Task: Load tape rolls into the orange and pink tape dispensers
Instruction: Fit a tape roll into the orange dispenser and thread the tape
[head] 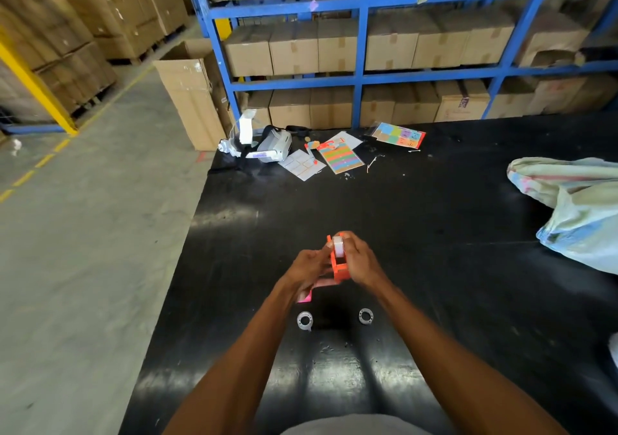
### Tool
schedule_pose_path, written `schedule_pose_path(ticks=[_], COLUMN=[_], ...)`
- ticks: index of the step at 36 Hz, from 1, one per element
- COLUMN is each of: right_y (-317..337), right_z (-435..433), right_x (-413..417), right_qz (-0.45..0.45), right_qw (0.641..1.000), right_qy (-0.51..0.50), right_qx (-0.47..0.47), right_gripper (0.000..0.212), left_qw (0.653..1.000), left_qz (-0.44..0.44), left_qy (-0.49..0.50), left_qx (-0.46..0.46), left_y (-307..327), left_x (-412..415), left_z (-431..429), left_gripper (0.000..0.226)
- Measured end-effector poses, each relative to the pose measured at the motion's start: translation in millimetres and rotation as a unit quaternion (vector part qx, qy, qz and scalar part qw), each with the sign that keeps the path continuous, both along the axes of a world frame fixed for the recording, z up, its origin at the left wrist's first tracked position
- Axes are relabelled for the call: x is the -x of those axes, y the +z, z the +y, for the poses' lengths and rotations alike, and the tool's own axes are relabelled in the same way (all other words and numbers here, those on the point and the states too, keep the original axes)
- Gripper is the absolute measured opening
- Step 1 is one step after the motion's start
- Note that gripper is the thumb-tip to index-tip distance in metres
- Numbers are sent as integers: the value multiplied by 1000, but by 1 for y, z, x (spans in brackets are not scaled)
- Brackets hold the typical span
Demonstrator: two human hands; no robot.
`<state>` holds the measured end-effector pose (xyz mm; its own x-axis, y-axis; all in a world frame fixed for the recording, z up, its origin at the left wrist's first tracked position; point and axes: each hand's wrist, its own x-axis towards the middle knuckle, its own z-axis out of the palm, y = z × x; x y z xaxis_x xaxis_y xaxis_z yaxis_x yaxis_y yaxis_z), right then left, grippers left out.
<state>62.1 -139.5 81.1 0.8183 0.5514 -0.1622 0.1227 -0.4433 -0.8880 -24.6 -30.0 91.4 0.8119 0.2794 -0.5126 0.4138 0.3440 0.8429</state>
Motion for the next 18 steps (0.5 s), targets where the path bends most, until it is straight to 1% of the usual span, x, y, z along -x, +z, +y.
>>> schedule_pose_path(ticks=[4, 8, 10, 13, 18], right_y=[13, 21, 23, 24, 26], right_z=[7, 12, 13, 12, 12], right_x=[-3, -1, 1, 2, 3], right_qz=[-15, -28, -23, -18, -20], right_qw=[1000, 999, 1000, 1000, 999], right_qy=[-13, 4, 9, 10, -1], right_qx=[11, 17, 16, 16, 36], right_gripper=[39, 39, 38, 39, 40], left_qw=[999, 993, 988, 988, 992], left_qz=[-20, -26, -26, -19, -21], left_qy=[41, 112, 132, 128, 109], left_qx=[22, -39, -73, -86, -62], left_y=[-1, -3, -5, -7, -11], left_x=[-4, -8, -8, -8, -8], left_z=[-7, -15, -17, -19, -20], left_gripper=[54, 60, 64, 61, 61])
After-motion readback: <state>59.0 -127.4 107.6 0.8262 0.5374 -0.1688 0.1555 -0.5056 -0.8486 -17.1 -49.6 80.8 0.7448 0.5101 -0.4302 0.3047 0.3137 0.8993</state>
